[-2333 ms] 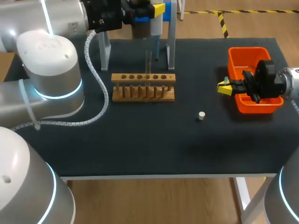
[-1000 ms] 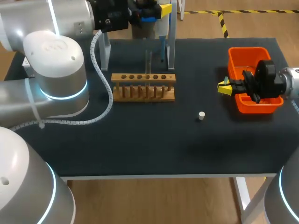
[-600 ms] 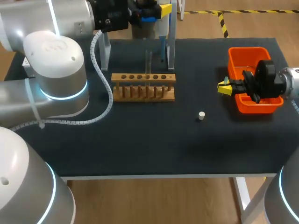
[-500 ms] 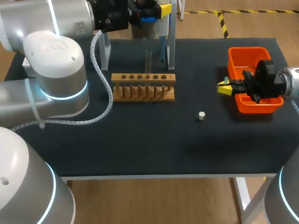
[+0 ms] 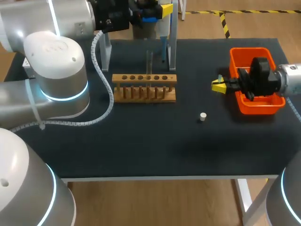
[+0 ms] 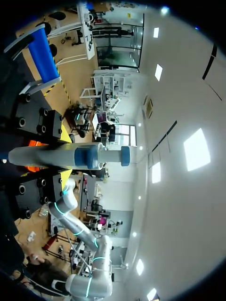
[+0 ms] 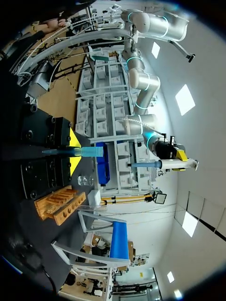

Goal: Invert the test tube, pick up the pipette, mount the tip to pipette, aspirate from beaker and dispense into the tube, eject the tip, return the pipette, and cap with the stopper.

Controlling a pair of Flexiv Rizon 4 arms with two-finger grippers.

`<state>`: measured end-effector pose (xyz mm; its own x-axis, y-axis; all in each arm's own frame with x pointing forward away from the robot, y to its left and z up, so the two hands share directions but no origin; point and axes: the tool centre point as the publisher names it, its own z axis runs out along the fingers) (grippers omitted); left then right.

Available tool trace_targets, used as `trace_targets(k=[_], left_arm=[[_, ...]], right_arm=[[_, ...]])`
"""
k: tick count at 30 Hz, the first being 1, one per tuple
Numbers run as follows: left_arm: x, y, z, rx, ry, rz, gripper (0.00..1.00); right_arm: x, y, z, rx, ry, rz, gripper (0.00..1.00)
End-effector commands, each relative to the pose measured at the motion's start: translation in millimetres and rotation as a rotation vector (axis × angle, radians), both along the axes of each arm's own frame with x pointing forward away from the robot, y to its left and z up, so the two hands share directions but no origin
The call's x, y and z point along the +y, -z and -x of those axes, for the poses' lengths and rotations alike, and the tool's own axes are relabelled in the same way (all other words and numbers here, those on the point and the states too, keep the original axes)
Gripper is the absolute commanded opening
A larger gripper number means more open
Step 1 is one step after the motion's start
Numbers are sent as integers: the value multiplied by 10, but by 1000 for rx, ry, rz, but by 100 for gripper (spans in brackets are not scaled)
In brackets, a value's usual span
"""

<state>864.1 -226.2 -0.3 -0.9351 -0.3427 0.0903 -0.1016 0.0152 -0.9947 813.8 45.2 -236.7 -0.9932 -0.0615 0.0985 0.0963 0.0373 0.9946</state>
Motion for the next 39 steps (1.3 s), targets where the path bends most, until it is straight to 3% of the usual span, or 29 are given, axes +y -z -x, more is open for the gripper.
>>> trace_targets(k=[1,20,39], left_arm=[[-5,-2,-7,1,1,1,0],[-5,-2,-7,1,1,1,0],[-5,-2,-7,1,1,1,0]], right_arm=[[202,-38,-61,3,2,6,0],[794,-146,-111,-17,-23,-9,0],[1196,-162,-218,-48,-44,-19,0]])
